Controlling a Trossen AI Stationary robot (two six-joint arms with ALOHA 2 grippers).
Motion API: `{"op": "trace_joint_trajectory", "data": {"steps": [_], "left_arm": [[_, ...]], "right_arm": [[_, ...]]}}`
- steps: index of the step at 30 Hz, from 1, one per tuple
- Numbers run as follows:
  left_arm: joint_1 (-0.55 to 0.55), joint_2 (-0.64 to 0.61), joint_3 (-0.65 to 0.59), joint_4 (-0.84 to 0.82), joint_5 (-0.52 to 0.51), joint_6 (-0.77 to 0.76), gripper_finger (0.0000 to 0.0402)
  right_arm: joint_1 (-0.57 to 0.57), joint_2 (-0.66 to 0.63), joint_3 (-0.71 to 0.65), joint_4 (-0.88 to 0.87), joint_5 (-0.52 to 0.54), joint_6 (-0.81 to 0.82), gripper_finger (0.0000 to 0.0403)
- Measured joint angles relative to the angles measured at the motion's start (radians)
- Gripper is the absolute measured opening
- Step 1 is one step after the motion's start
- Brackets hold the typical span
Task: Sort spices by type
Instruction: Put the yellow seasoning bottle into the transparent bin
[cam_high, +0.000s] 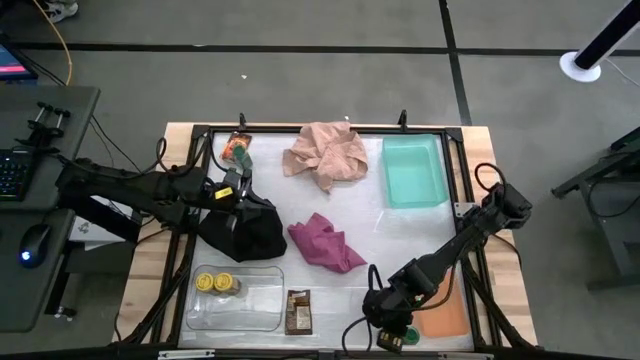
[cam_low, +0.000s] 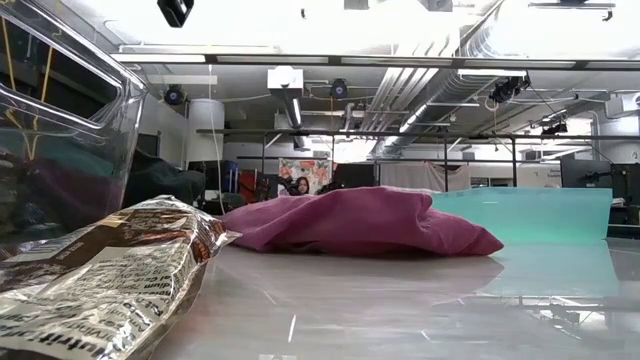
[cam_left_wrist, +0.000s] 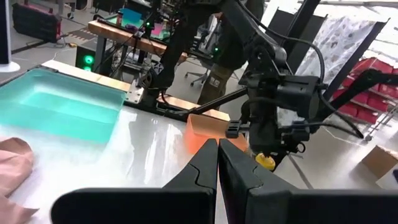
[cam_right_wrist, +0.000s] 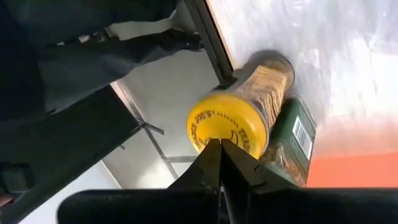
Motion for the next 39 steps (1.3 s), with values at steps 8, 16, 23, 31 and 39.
{"op": "trace_joint_trajectory", "data": {"steps": [8, 16, 23, 31, 39], "left_arm": [[0.000, 0.000, 0.000, 0.000, -0.004, -0.009, 0.0000], [0.000, 0.000, 0.000, 0.000, -0.006, -0.010, 0.0000], [0.000, 0.000, 0.000, -0.001, -0.006, -0.011, 0.0000], [0.000, 0.000, 0.000, -0.001, -0.007, -0.009, 0.0000], [0.000, 0.000, 0.000, -0.001, -0.011, -0.009, 0.0000]], "right_arm": [[0.007, 0.001, 0.000, 0.011, -0.004, -0.022, 0.0000], [0.032, 0.007, 0.000, 0.033, -0.005, -0.029, 0.0000], [0.033, 0.039, 0.003, 0.063, -0.007, -0.050, 0.0000], [0.011, 0.039, 0.005, 0.027, 0.045, -0.118, 0.0000], [-0.056, 0.038, 0.005, 0.025, 0.126, -0.228, 0.0000]]}}
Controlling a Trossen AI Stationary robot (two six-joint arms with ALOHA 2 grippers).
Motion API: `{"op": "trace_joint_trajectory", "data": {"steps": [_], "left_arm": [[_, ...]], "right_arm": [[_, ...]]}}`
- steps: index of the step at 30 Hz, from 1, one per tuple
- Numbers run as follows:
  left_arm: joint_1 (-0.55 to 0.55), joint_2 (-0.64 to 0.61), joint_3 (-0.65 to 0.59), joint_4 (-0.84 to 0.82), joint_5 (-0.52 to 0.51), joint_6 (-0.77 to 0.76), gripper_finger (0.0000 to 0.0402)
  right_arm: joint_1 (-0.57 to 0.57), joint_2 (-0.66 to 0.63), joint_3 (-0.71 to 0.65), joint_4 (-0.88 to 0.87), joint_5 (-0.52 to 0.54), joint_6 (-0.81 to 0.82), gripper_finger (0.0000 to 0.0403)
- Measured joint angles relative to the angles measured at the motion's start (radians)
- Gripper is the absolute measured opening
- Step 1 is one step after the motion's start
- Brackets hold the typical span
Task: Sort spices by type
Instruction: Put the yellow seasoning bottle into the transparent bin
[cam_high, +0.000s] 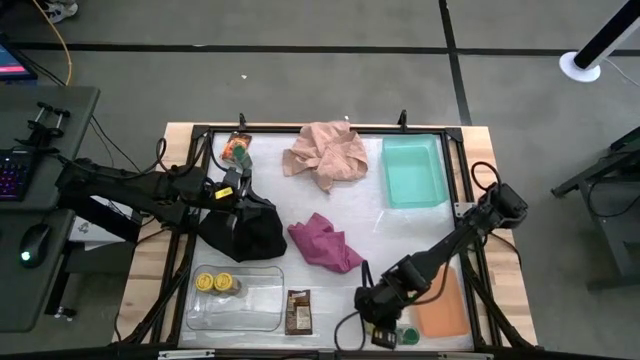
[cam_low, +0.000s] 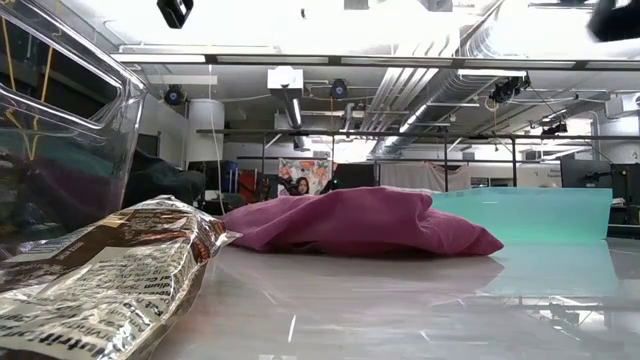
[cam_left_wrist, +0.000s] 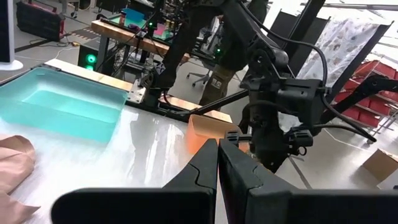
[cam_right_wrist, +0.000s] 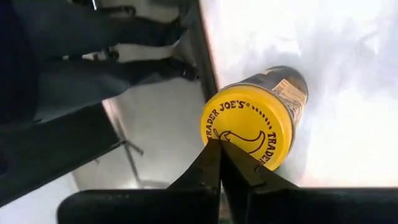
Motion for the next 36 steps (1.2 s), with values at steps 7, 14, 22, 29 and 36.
{"op": "trace_joint_trajectory", "data": {"steps": [7, 14, 22, 29, 36], "left_arm": [[0.000, 0.000, 0.000, 0.000, 0.000, 0.000, 0.0000], [0.000, 0.000, 0.001, 0.000, -0.012, 0.000, 0.0000], [0.000, 0.000, 0.001, 0.001, -0.050, 0.001, 0.0000], [0.000, 0.058, 0.015, 0.040, -0.064, 0.060, 0.0008], [-0.018, 0.340, 0.174, -0.001, -0.001, 0.158, 0.0114]], "right_arm": [[-0.091, 0.002, -0.002, 0.026, 0.079, -0.134, 0.0000], [-0.197, 0.005, -0.005, 0.133, 0.146, -0.285, 0.0000], [-0.290, 0.003, 0.064, 0.175, 0.171, -0.454, 0.0000], [-0.287, -0.055, 0.214, -0.079, 0.245, -0.556, 0.0000], [-0.220, -0.174, 0.226, -0.358, 0.376, -0.423, 0.0000]]}}
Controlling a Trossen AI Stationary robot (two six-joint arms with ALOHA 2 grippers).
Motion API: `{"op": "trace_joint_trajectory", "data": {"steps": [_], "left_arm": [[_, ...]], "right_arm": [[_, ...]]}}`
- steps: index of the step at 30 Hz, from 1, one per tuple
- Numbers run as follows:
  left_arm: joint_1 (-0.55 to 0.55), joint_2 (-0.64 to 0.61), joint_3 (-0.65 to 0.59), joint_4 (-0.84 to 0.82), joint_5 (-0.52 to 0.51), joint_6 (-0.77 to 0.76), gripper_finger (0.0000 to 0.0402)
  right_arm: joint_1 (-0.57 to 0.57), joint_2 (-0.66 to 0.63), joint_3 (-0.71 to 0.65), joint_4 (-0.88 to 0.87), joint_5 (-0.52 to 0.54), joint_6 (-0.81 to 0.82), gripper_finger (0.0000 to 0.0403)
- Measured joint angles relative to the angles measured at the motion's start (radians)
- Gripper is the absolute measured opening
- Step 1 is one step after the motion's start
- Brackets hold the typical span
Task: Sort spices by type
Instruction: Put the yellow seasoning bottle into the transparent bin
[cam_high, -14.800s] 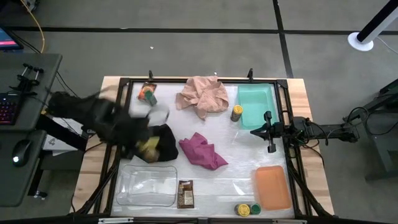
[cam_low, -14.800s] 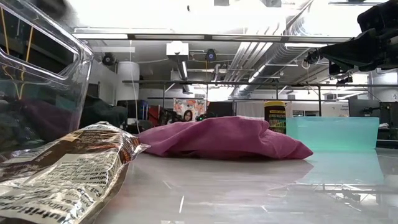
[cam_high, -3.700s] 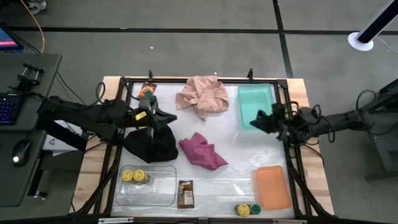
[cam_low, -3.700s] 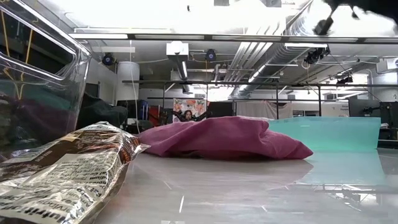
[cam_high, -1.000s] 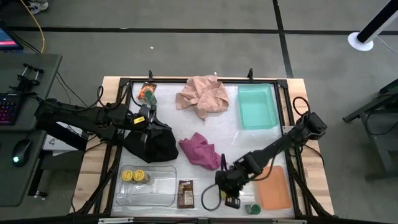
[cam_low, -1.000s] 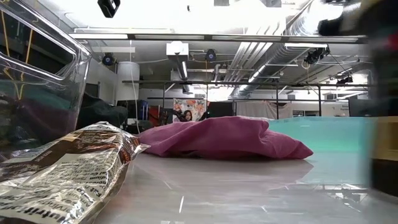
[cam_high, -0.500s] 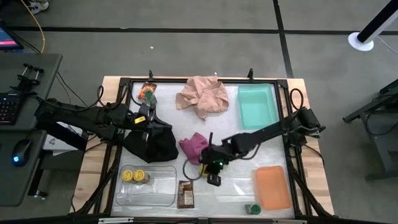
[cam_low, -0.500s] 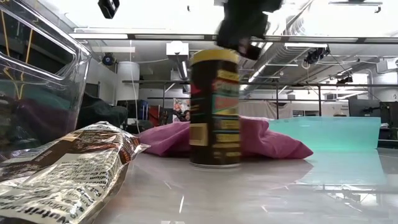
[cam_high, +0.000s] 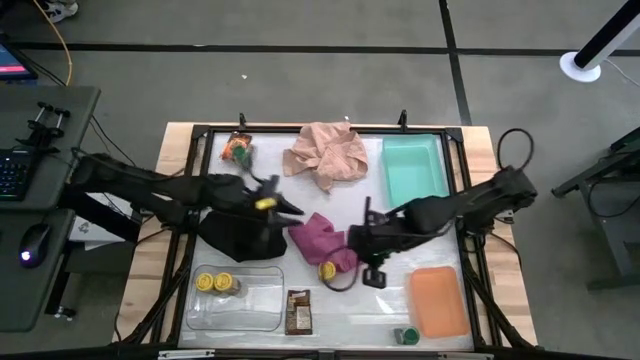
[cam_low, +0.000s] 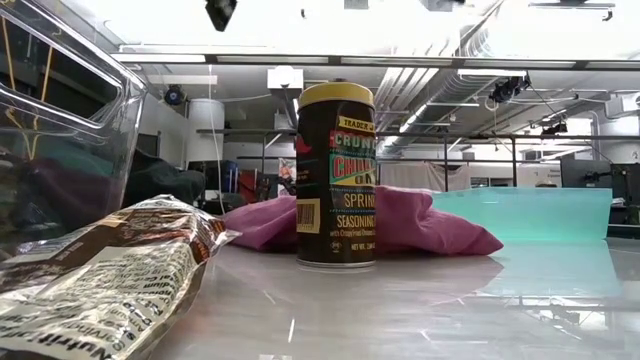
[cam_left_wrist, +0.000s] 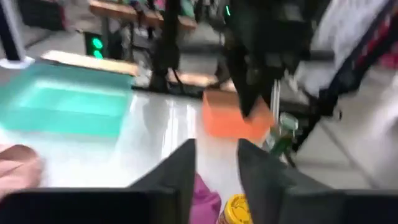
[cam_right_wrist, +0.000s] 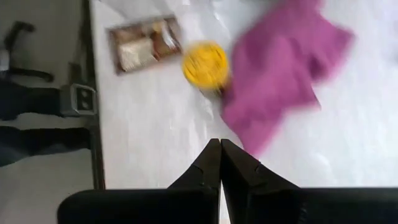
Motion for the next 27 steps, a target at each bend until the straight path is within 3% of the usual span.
{"op": "trace_joint_trajectory", "data": {"steps": [6, 12, 21, 27], "left_arm": [[-0.043, 0.259, 0.221, -0.227, 0.064, 0.094, 0.0239], [-0.097, 0.470, 0.349, -0.251, 0.065, 0.108, 0.0322], [-0.148, 0.640, 0.468, -0.274, 0.081, 0.105, 0.0344], [-0.148, 0.703, 0.473, -0.319, 0.000, 0.061, 0.0345]], "right_arm": [[0.111, -0.108, -0.013, -0.178, 0.138, 0.241, 0.0000], [0.215, -0.157, -0.013, -0.271, 0.325, 0.438, 0.0000], [0.254, -0.147, -0.013, -0.297, 0.383, 0.498, 0.0000], [0.254, -0.147, -0.013, -0.309, 0.417, 0.493, 0.0000]]}}
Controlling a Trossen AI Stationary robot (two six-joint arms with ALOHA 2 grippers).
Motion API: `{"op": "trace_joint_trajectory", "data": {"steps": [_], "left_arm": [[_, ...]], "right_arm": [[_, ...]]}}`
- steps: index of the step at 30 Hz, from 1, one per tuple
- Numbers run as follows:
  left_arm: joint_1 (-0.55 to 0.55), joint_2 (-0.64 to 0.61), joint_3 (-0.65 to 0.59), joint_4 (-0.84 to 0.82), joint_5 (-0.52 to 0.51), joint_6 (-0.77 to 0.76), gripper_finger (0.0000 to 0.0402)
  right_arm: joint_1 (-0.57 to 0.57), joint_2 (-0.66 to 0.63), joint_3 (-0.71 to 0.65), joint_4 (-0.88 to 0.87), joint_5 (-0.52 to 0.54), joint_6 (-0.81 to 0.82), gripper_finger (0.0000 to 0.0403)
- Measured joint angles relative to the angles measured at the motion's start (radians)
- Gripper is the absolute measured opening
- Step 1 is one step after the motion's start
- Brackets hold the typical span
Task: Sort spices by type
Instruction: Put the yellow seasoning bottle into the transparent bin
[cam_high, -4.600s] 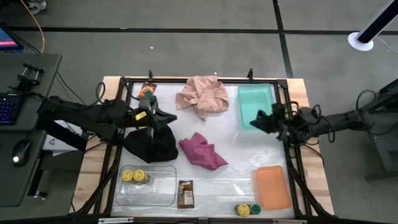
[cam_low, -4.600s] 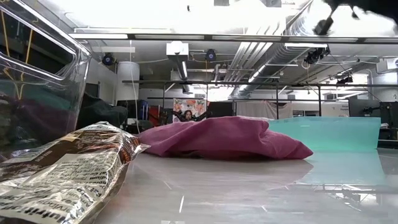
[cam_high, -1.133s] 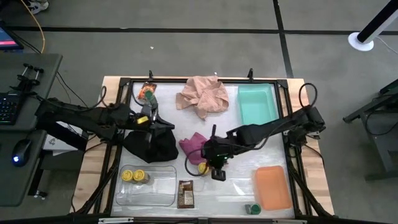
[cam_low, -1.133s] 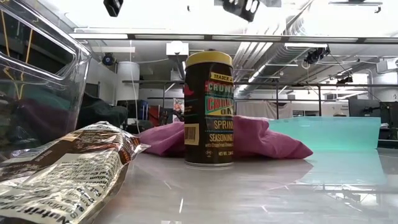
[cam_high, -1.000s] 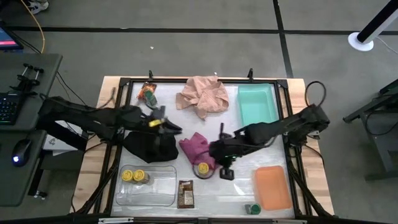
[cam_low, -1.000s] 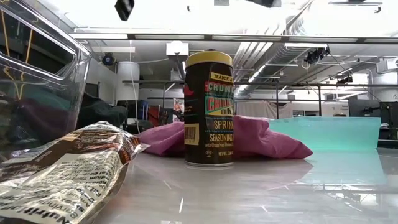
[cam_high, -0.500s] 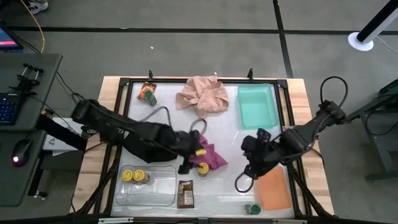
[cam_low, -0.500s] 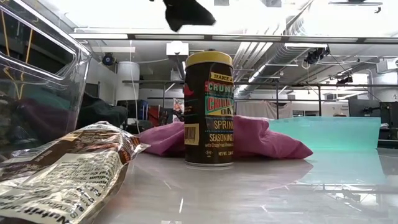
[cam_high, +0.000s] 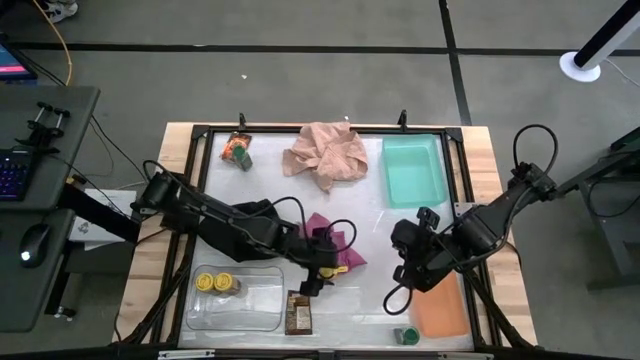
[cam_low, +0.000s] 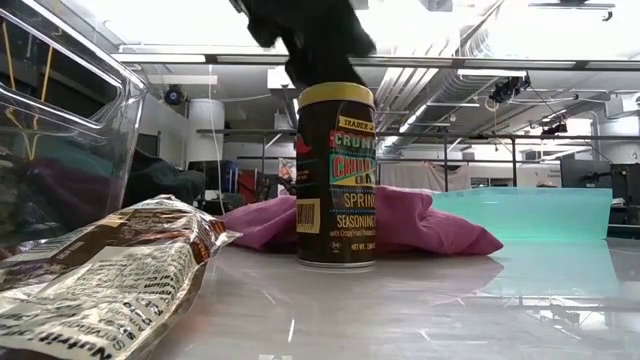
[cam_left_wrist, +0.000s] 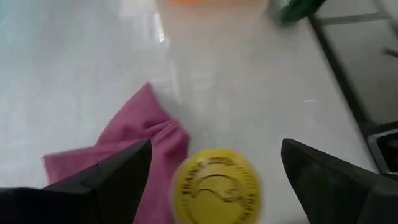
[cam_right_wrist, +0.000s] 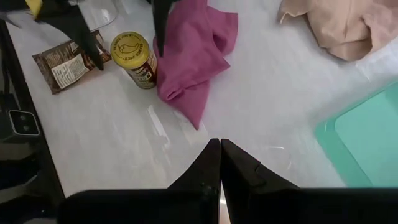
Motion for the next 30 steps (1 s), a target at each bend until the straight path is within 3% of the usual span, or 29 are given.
{"op": "trace_joint_trajectory", "data": {"steps": [5, 14, 18, 24, 30], "left_arm": [[-0.005, 0.025, 0.000, -0.035, -0.059, -0.038, 0.0345], [-0.008, 0.032, -0.005, -0.045, -0.066, -0.062, 0.0335], [-0.008, 0.032, -0.005, -0.053, -0.078, -0.063, 0.0295], [-0.008, 0.031, -0.005, -0.051, -0.064, -0.068, 0.0190], [0.001, -0.003, 0.008, -0.100, -0.054, -0.019, 0.0190]], "right_arm": [[0.000, 0.001, 0.000, -0.004, 0.008, -0.022, 0.0000], [0.000, 0.001, 0.000, -0.022, 0.027, -0.024, 0.0000], [0.000, 0.001, 0.000, -0.024, 0.036, -0.022, 0.0000], [0.000, 0.001, 0.000, -0.024, 0.042, -0.022, 0.0000], [0.000, 0.001, 0.000, -0.024, 0.051, -0.023, 0.0000]]}}
